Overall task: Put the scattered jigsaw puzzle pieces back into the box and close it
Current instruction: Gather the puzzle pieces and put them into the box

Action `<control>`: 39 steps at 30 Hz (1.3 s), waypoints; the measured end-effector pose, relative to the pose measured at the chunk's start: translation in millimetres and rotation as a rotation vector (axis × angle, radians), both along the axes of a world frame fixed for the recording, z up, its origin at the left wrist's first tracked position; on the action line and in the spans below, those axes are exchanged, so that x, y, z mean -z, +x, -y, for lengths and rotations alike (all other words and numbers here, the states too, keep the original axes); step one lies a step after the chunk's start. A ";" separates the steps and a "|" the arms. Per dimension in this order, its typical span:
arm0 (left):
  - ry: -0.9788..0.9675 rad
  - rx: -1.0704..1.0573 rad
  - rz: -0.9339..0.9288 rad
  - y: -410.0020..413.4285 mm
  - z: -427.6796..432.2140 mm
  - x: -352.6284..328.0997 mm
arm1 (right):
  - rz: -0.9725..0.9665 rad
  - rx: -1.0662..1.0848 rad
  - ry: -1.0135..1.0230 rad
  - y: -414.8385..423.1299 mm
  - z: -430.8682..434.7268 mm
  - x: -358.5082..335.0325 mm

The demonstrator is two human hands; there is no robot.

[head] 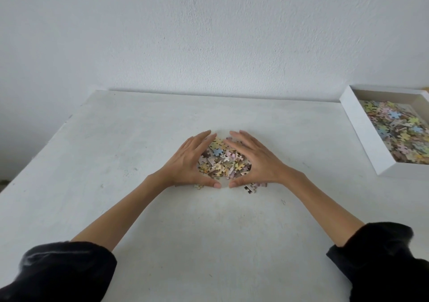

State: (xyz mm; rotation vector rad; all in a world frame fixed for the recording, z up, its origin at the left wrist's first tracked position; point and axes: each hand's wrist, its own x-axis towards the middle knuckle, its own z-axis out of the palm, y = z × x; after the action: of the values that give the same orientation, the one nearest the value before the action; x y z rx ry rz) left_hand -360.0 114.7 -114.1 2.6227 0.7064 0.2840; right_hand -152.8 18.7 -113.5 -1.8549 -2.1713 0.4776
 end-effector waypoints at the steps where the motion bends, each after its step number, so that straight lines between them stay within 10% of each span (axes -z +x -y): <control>1: 0.005 0.006 -0.018 0.5 0.2 -0.1 | 0.032 -0.012 -0.009 -0.8 0.7 0.2; 26: 0.050 0.069 0.175 0.0 3.7 -3.3 | 0.056 0.035 0.261 -1.0 1.3 6.0; 39: -0.136 -0.007 0.365 -3.3 9.7 -9.2 | -0.460 0.078 0.335 -0.1 -1.6 -1.8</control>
State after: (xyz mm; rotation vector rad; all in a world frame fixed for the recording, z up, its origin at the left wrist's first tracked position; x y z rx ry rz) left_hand -363.3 104.9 -104.9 2.3502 0.5854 0.6709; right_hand -152.9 20.3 -111.7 -1.4711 -1.7428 0.4393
